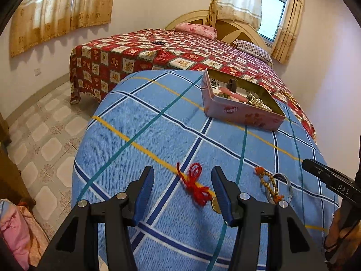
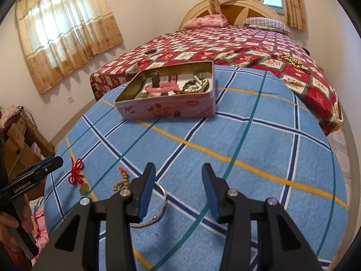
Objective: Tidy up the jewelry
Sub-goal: 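Grasp the red string knot with the left tool while the right tool grasps the orange bead strand, then carry the red string with the left tool while the right tool carries the orange beads over the tin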
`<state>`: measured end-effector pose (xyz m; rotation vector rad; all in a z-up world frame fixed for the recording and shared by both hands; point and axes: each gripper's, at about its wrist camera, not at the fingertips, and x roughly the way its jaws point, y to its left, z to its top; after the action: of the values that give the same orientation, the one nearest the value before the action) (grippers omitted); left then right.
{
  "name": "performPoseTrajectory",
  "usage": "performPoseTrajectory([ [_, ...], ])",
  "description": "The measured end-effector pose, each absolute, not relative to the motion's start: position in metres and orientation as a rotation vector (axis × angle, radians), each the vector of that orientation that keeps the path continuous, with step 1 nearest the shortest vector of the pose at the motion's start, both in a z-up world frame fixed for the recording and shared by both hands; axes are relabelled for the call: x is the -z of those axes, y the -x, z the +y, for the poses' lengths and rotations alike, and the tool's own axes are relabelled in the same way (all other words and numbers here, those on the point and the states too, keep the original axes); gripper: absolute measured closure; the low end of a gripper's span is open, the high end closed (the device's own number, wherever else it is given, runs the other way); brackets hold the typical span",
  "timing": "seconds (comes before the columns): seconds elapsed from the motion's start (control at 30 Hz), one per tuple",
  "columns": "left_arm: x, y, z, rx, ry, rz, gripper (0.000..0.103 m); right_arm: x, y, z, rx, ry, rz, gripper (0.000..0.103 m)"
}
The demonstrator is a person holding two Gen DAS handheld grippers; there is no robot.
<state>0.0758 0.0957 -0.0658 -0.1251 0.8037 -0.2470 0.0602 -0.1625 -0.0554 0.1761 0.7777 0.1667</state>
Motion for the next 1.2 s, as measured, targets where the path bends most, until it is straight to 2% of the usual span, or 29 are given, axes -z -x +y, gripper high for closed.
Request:
performPoseTrajectory([
  [0.43,0.087,-0.087,0.074,0.277,0.121,0.907,0.049,0.054,-0.058,-0.146,-0.203,-0.146,0.777,0.056],
  [0.5,0.092,-0.089,0.071,0.27,0.115,0.927,0.057,0.053,-0.058,-0.147,-0.201,-0.146,0.773,0.056],
  [0.57,0.094,-0.088,0.065,0.262,0.051,0.917,0.079,0.053,-0.059,-0.147,-0.201,-0.148,0.773,0.056],
  [0.67,0.096,-0.088,0.065,0.277,0.049,0.911,0.092,0.054,-0.06,-0.147,-0.199,-0.151,0.776,0.056],
  [0.73,0.097,-0.087,0.066,0.304,0.07,0.911,0.097,0.055,-0.06,-0.147,-0.199,-0.154,0.78,0.056],
  [1.2,0.033,-0.073,0.079,0.382,0.161,0.696,0.097,0.057,-0.075,-0.114,-0.314,-0.097,0.812,0.056],
])
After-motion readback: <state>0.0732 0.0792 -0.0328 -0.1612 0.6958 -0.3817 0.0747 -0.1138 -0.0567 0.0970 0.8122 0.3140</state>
